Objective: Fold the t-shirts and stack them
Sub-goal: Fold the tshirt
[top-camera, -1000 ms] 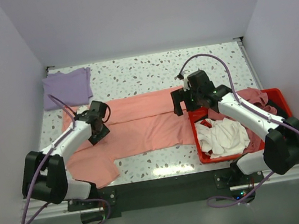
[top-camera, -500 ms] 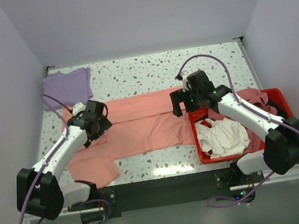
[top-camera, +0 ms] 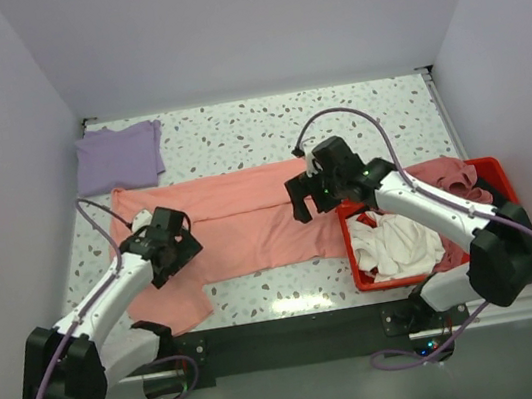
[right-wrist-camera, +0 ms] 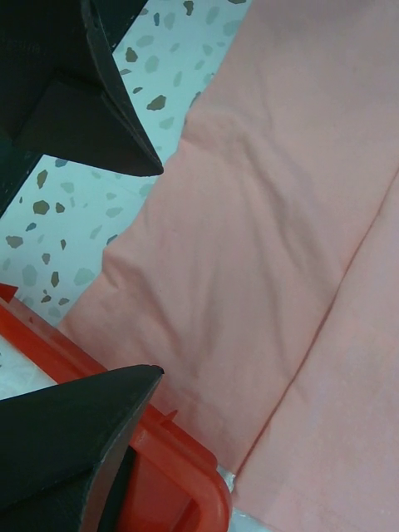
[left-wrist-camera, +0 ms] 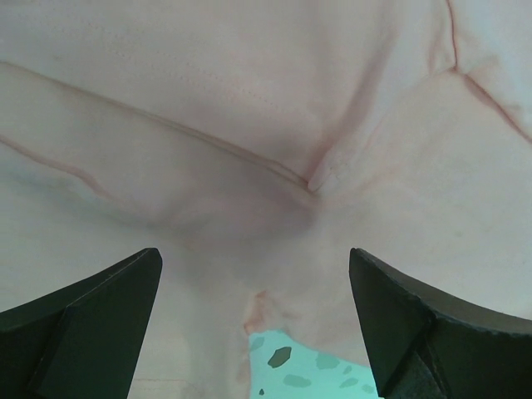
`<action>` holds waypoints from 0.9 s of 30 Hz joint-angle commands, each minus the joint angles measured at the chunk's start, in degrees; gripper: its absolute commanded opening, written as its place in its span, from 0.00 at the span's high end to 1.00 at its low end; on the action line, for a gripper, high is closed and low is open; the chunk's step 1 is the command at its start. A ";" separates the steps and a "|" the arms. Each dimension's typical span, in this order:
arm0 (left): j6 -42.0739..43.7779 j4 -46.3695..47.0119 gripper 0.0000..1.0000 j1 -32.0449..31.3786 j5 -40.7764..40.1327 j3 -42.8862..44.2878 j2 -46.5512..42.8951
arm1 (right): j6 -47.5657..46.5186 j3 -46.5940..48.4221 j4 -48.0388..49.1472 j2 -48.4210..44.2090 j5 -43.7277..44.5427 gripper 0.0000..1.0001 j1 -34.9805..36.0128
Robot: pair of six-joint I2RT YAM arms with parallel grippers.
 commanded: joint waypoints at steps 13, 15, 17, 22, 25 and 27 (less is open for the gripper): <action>4.73 15.01 0.00 14.64 -0.56 3.84 11.03 | 2.36 5.62 -0.41 8.38 0.49 0.01 0.54; 5.44 16.85 0.00 15.26 -0.72 4.11 12.53 | 2.35 5.62 -0.49 8.73 0.92 0.01 0.63; 6.31 18.09 0.00 17.71 -0.29 4.11 15.16 | 2.36 5.62 -0.76 9.00 1.36 0.01 0.63; 10.53 24.15 0.00 24.13 5.94 3.58 21.83 | 1.92 5.62 -1.46 9.00 2.33 0.01 0.63; 13.78 24.78 0.00 24.40 7.62 6.20 25.96 | 1.48 5.97 -2.08 9.17 2.60 0.01 0.63; 14.83 23.81 0.00 24.49 7.54 7.96 27.56 | 1.30 6.14 -2.51 9.09 2.51 0.01 0.63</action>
